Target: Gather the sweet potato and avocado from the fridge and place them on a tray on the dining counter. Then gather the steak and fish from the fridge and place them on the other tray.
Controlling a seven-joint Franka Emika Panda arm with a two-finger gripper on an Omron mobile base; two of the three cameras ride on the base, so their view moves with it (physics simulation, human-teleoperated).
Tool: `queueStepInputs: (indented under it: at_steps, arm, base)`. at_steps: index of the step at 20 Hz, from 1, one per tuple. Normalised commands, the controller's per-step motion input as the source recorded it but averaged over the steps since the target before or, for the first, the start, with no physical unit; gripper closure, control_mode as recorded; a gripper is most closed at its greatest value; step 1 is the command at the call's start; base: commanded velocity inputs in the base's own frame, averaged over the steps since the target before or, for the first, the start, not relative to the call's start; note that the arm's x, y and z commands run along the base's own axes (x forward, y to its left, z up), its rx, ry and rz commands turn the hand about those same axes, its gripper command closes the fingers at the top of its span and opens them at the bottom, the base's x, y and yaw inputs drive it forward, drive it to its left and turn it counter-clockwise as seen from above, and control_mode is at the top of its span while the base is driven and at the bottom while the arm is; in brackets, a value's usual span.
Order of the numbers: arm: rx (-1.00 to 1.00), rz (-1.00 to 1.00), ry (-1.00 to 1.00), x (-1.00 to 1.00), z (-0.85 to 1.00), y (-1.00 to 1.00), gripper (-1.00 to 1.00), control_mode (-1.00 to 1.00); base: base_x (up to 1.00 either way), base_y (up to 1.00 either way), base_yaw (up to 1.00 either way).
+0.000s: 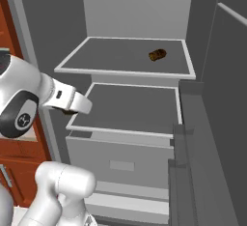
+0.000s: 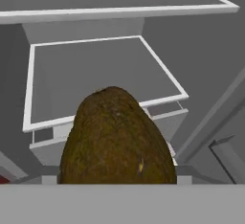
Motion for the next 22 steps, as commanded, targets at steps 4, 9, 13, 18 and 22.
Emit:
queueStepInputs:
  at_steps: [4, 9, 13, 18, 22]
  arm:
    - [0.00, 0.00, 0.00, 0.00, 0.00, 0.00, 1.00, -1.00]
    - [0.00, 0.00, 0.00, 0.00, 0.00, 0.00, 1.00, 1.00]
    - [0.00, 0.00, 0.00, 0.00, 0.00, 0.00, 1.00, 1.00]
    - [0.00, 0.00, 0.00, 0.00, 0.00, 0.00, 1.00, 1.00]
    - [0.00, 0.00, 0.00, 0.00, 0.00, 0.00, 1.00, 1.00]
  base:
    - [0.00, 0.00, 0.00]
    - [-0.87, 0.20, 0.00]
    - [-1.00, 0.36, 0.00]
    - [-1.00, 0.25, -0.12]
    - [-1.00, 0.13, -0.33]
